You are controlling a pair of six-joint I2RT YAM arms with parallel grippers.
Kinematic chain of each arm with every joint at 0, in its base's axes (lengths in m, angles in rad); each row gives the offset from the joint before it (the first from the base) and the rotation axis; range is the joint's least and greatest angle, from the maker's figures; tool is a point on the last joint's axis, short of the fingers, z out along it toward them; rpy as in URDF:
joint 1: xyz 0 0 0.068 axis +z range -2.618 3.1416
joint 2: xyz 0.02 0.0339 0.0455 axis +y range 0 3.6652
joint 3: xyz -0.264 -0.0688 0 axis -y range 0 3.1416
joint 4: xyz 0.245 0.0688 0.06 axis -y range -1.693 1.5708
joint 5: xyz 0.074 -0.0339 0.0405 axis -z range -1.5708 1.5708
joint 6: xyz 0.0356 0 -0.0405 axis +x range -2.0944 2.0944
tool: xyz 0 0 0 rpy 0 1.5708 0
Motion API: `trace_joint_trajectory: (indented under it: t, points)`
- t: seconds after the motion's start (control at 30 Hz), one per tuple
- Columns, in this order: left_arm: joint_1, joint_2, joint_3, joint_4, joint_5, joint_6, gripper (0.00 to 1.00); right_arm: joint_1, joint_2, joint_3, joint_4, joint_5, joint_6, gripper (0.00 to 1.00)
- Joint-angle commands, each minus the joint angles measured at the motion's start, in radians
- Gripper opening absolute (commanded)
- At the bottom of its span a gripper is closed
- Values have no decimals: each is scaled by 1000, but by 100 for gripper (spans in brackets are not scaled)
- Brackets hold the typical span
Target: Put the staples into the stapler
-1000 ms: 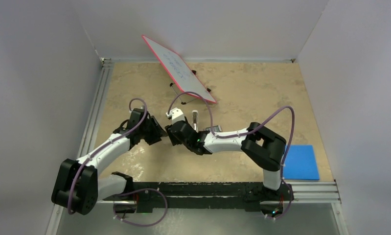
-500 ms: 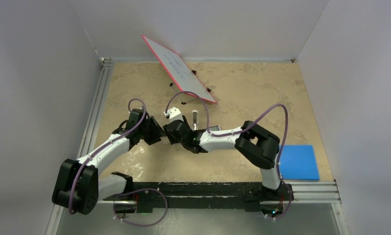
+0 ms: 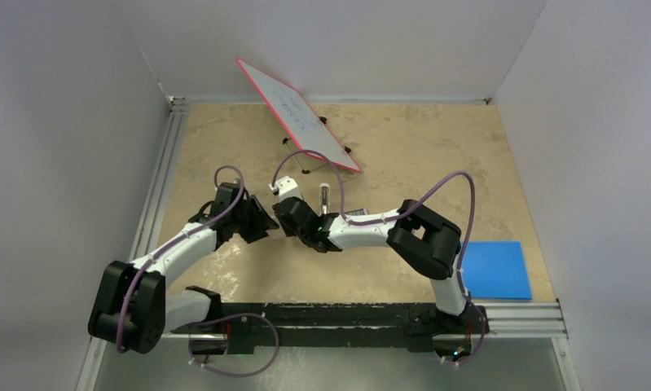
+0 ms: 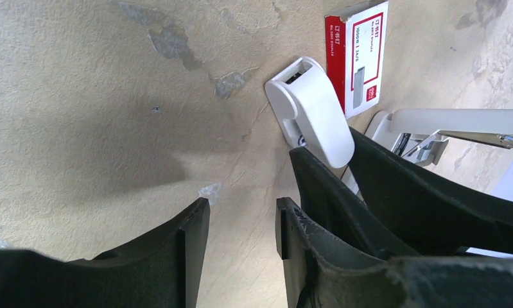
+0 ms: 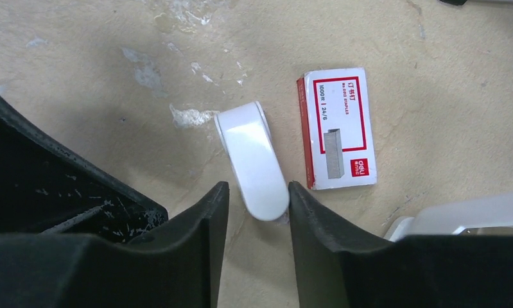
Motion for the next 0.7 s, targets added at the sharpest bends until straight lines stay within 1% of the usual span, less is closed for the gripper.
trace_joint_trajectory:
  t: [0.0, 0.2, 0.33, 0.47, 0.57, 0.67]
  points:
    - [9, 2, -1, 34, 13, 19, 42, -5, -23, 28, -14, 12, 9, 37]
    - [9, 14, -6, 48, 25, 22, 42, -4, -38, 25, -35, 25, 35, 25]
    - [10, 34, -13, 78, 80, 41, 42, -4, -49, 33, -75, 34, 80, 16]
    - [9, 44, -41, 140, 155, 54, 44, -4, -78, 23, -113, 43, 147, 17]
    - [9, 42, -58, 166, 172, 51, 47, -4, -97, 26, -193, 22, 217, 18]
    - [9, 50, -69, 190, 193, 51, 48, -3, -120, 32, -281, -26, 313, 18]
